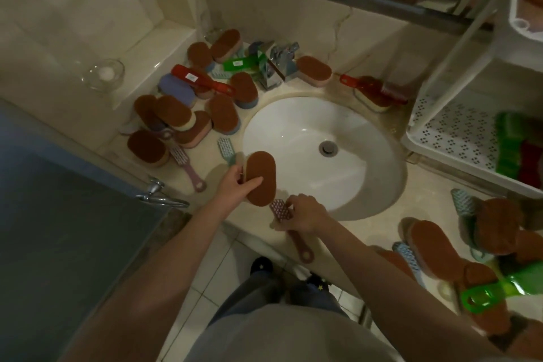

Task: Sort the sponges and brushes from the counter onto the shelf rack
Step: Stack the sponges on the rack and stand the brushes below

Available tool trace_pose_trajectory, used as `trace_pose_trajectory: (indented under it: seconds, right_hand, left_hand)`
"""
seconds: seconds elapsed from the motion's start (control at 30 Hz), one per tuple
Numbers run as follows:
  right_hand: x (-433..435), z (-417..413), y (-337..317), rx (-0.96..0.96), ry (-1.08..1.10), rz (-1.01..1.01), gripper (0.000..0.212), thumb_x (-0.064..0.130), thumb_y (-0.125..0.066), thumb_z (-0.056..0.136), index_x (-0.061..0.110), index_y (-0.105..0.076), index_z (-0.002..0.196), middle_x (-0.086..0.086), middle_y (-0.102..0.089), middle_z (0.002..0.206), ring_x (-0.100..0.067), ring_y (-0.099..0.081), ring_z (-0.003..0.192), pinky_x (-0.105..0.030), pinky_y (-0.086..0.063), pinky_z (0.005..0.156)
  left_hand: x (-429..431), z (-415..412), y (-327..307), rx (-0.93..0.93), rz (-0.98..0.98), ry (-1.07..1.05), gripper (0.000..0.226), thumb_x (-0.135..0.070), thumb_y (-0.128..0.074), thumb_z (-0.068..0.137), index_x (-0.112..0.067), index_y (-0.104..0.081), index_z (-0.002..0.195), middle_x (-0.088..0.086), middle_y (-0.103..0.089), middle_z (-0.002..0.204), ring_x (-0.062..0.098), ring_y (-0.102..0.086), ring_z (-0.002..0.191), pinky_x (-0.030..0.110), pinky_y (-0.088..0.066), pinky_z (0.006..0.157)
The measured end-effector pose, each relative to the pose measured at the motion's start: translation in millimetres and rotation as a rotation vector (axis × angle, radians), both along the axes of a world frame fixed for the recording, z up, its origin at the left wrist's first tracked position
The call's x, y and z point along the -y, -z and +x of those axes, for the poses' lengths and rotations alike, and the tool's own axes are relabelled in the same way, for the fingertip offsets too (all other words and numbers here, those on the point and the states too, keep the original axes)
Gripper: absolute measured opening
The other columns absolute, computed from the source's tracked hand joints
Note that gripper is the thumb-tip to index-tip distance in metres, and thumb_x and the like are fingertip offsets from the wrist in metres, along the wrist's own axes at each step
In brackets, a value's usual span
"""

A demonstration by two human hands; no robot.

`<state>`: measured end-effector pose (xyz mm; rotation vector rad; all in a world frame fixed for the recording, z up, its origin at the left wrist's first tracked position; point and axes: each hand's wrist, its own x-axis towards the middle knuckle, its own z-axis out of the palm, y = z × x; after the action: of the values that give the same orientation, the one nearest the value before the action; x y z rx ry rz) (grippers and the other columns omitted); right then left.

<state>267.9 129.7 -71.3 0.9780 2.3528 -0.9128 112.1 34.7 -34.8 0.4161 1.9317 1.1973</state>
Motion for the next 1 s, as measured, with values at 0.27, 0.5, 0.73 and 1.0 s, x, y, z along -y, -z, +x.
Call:
trace_pose_trajectory:
  seconds: [0.27,0.5,0.73,1.0]
  right_hand:
    - [-11,1,-2,-0.136,0.242,0.000,0.040,0.047,-0.068,0.079,0.014,-0.062,0.100,-0.007,-0.067,0.099,-0.024,-0.062,0.093,-0.029,-0.044,0.071]
    - [-57,34,-38,-0.579,0.809,-0.120,0.033,0.028,-0.069,0.084,0.009,-0.061,0.110,-0.006,-0.064,0.090,-0.024,-0.065,0.078,-0.024,-0.052,0.065]
    - [-105,97,-69,-0.815,1.156,-0.091,0.035,0.033,-0.062,0.090,0.013,-0.057,0.118,-0.007,-0.062,0.080,-0.016,-0.056,0.056,-0.022,-0.045,0.050]
    - [-168,148,-83,-0.873,1.428,-0.144,0.038,0.042,-0.063,0.088,0.015,-0.053,0.113,-0.003,-0.058,0.073,-0.015,-0.051,0.052,-0.027,-0.043,0.050]
  left_hand:
    - [0,2,-3,-0.005,0.020,-0.015,0.025,-0.012,-0.069,0.083,-0.011,-0.052,0.102,0.007,-0.062,0.105,0.021,-0.061,0.094,0.032,-0.050,0.078]
    - [-58,21,-16,-0.048,0.013,0.149,0.036,-0.025,-0.072,0.079,-0.012,-0.053,0.107,0.009,-0.064,0.110,0.025,-0.062,0.101,0.039,-0.052,0.089]
    - [-133,71,-37,-0.028,0.099,0.344,0.023,-0.024,-0.072,0.079,-0.017,-0.054,0.091,0.012,-0.066,0.100,0.027,-0.064,0.092,0.032,-0.051,0.072]
    - [-200,114,-48,-0.011,0.103,0.432,0.029,-0.025,-0.072,0.080,-0.016,-0.053,0.099,0.013,-0.066,0.109,0.027,-0.064,0.095,0.036,-0.053,0.071]
